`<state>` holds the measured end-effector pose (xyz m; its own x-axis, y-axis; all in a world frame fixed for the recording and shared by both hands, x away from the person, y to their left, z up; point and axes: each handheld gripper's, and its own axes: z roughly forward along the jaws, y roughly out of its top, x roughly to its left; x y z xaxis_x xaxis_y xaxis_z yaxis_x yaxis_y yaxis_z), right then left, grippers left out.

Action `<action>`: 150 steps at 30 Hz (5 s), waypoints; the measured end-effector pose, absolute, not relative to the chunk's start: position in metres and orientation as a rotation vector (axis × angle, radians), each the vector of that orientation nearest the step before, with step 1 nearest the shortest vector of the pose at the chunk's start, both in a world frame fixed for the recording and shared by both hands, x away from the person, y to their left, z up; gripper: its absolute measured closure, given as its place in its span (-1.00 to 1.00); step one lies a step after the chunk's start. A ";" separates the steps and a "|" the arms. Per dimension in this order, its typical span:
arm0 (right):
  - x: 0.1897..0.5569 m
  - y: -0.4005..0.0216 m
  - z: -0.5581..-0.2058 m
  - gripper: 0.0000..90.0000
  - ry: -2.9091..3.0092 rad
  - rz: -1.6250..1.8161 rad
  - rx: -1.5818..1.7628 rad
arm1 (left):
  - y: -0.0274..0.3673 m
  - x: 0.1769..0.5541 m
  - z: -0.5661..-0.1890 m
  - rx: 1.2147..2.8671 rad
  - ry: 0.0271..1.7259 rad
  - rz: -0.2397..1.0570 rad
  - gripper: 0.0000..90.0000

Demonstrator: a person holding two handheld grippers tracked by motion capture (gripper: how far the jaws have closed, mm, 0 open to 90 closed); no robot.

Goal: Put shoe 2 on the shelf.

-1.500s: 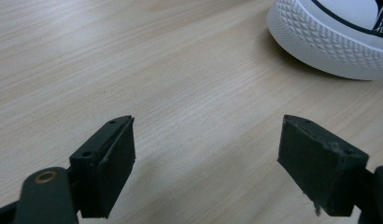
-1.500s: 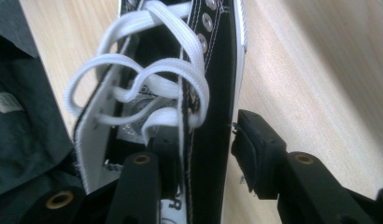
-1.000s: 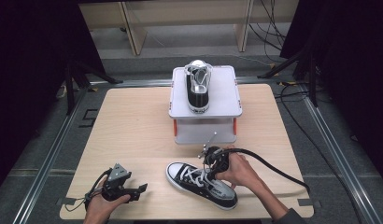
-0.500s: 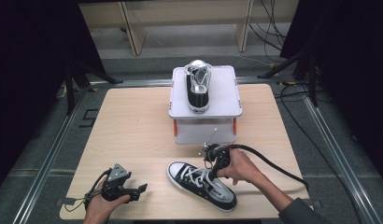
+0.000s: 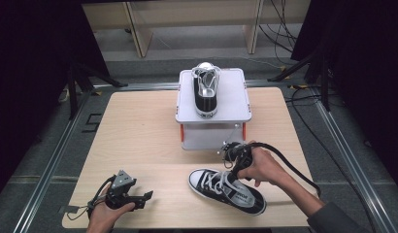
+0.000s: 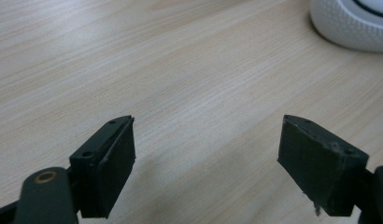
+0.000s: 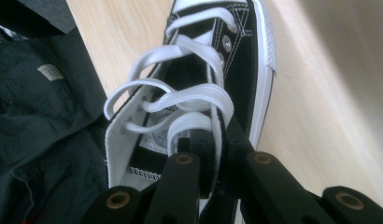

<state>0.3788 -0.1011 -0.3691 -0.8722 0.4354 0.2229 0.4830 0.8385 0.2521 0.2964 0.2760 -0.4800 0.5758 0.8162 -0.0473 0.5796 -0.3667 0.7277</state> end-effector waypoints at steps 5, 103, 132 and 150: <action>0.375 -0.120 -0.345 0.94 -2.884 -0.426 -0.760 | 0.275 0.296 -0.480 2.080 1.129 0.413 -0.59; 0.595 -0.116 -0.218 0.93 -2.645 -0.772 -1.868 | 0.270 0.294 -0.476 2.067 1.069 0.410 -0.59; 0.581 -0.115 -0.241 0.63 -2.611 -0.727 -1.829 | 0.270 0.295 -0.477 2.079 1.057 0.416 -0.59; 0.541 -0.155 -0.220 -0.10 -2.634 -1.064 -1.635 | 0.273 0.297 -0.476 2.106 1.056 0.440 -0.59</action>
